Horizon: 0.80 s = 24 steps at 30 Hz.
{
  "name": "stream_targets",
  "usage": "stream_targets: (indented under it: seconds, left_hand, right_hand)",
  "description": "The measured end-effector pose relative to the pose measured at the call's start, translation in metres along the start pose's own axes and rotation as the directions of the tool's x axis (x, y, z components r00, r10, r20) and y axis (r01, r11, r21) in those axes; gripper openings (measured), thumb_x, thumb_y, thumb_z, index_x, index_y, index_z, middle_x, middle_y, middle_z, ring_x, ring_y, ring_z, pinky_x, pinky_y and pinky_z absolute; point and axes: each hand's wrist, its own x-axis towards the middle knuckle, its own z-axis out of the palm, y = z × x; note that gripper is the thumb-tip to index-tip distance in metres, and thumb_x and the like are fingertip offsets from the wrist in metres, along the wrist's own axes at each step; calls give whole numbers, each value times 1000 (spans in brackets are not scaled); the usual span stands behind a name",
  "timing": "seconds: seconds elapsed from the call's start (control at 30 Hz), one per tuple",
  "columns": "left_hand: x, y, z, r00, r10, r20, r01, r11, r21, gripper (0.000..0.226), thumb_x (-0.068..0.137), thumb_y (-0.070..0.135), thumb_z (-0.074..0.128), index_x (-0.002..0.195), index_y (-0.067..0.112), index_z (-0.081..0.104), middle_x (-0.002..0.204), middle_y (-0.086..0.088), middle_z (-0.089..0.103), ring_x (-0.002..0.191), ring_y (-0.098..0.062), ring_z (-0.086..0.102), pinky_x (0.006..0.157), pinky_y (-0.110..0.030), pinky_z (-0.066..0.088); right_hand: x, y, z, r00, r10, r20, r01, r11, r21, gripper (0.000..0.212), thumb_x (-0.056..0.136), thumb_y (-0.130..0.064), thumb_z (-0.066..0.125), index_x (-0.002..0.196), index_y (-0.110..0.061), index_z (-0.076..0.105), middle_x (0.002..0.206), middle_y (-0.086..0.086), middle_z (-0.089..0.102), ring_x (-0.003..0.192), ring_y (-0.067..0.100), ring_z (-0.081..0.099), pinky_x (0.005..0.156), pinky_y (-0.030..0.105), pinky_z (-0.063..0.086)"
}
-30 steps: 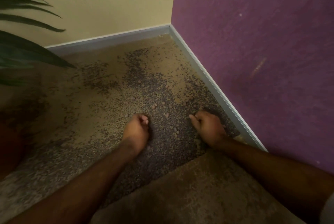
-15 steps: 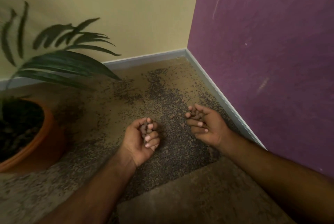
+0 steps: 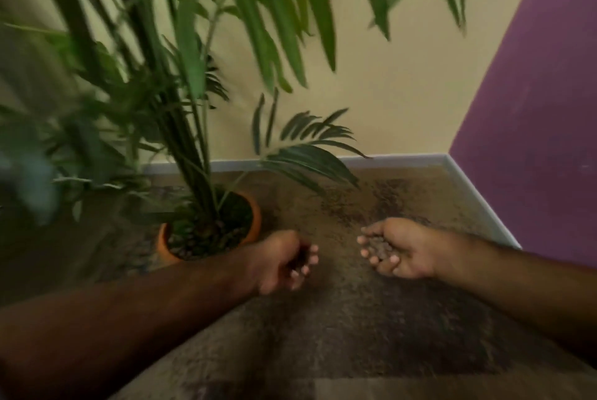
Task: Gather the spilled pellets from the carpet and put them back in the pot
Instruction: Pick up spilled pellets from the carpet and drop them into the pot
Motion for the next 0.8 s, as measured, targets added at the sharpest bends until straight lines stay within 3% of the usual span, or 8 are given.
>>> stream_targets:
  seconds: [0.13, 0.23, 0.33, 0.43, 0.5, 0.63, 0.8]
  left_hand:
    - [-25, -4, -60, 981, 99, -166, -130, 973, -192, 30, 97, 20, 35, 72, 17, 52, 60, 0, 49, 43, -11, 40, 36, -14, 22]
    - [-34, -9, -88, 950, 122, -289, -194, 952, -237, 34, 98, 18, 30, 70, 16, 49, 61, -1, 45, 49, -13, 37, 40, -19, 22]
    - [-40, -8, -113, 915, 139, -380, -252, 930, -267, 38, 97, 15, 28, 65, 16, 48, 50, 1, 44, 49, -11, 32, 39, -18, 18]
    - [-41, -8, -140, 879, 167, -446, -325, 895, -306, 37, 95, 13, 29, 62, 17, 43, 32, 6, 37, 33, -8, 32, 32, -10, 18]
    - [-40, -11, -157, 853, 190, -487, -381, 864, -329, 37, 98, 18, 32, 62, 17, 41, 32, 6, 38, 25, -7, 34, 30, -10, 23]
    - [-46, -10, -176, 809, 259, -527, -477, 813, -334, 33, 92, 33, 44, 61, 22, 51, 38, 9, 50, 36, -6, 44, 37, -16, 36]
    - [-47, -5, -185, 804, 291, -519, -507, 791, -342, 30, 92, 22, 41, 65, 23, 52, 40, 9, 51, 33, -6, 41, 42, -19, 35]
  right_hand:
    - [0, -29, 59, 997, -66, 42, 73, 982, -176, 31, 99, -23, 40, 74, -10, 50, 56, 7, 48, 35, 14, 44, 26, 13, 22]
    - [7, -44, 107, 988, -141, 70, 154, 957, -246, 32, 99, -23, 39, 73, -12, 51, 58, 6, 49, 44, 15, 46, 28, 16, 26]
    - [19, -45, 152, 978, -184, 100, 202, 958, -204, 30, 100, -21, 37, 74, -12, 50, 63, 7, 47, 53, 16, 44, 30, 17, 30]
    - [30, -39, 180, 976, -184, 115, 198, 972, -125, 30, 99, -16, 34, 75, -11, 50, 67, 7, 44, 55, 16, 42, 32, 19, 33]
    - [31, -35, 190, 980, -180, 83, 189, 975, -118, 29, 98, -14, 35, 74, -11, 52, 68, 7, 46, 56, 16, 44, 34, 18, 35]
    - [32, -32, 207, 971, -240, -20, 234, 961, -150, 30, 96, -6, 32, 74, -9, 53, 67, 8, 50, 54, 16, 47, 43, 22, 34]
    - [41, -29, 233, 953, -303, -8, 300, 947, -111, 32, 96, -7, 30, 71, -13, 49, 66, 4, 46, 53, 13, 40, 50, 25, 40]
